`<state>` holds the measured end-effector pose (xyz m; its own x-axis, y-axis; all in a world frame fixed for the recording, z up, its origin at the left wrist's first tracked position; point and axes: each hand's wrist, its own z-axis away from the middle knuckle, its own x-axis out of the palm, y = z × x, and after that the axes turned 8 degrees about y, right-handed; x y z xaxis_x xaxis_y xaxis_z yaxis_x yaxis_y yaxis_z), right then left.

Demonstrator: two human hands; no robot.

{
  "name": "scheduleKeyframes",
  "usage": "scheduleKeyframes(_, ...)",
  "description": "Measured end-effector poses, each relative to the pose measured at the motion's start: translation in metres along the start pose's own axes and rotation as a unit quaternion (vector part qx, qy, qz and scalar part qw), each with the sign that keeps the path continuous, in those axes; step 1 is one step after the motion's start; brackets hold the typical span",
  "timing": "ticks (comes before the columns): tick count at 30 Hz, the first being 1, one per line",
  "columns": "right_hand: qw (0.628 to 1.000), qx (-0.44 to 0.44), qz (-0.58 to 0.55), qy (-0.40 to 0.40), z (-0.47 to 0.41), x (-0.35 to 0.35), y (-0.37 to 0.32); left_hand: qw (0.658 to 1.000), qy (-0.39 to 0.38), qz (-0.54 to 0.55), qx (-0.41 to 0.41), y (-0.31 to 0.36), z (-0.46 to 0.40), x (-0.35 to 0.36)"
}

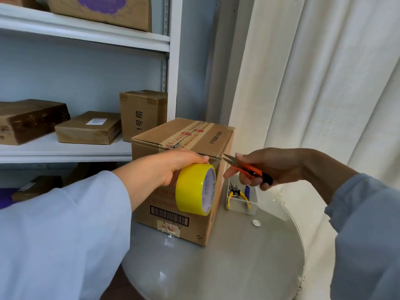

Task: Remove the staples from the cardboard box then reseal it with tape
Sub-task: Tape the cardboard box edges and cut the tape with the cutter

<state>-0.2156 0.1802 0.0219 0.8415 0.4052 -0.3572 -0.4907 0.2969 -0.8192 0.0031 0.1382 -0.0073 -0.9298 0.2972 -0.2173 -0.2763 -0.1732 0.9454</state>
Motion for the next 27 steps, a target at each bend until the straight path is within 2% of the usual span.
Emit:
scheduleKeyframes(3,0.999,0.028,0.029,-0.028,-0.002,0.008,0.000,1.000,-0.003,0.007,-0.016,-0.001,0.003,0.001)
scheduleKeyframes(11,0.999,0.052,0.006,0.002,-0.008,0.009,-0.004,1.000,-0.010,0.016,-0.025,-0.005,0.000,0.000)
scheduleKeyframes(27,0.990,0.042,-0.026,0.129,-0.013,0.020,-0.016,0.999,0.002,-0.029,0.043,-0.010,-0.001,-0.002)
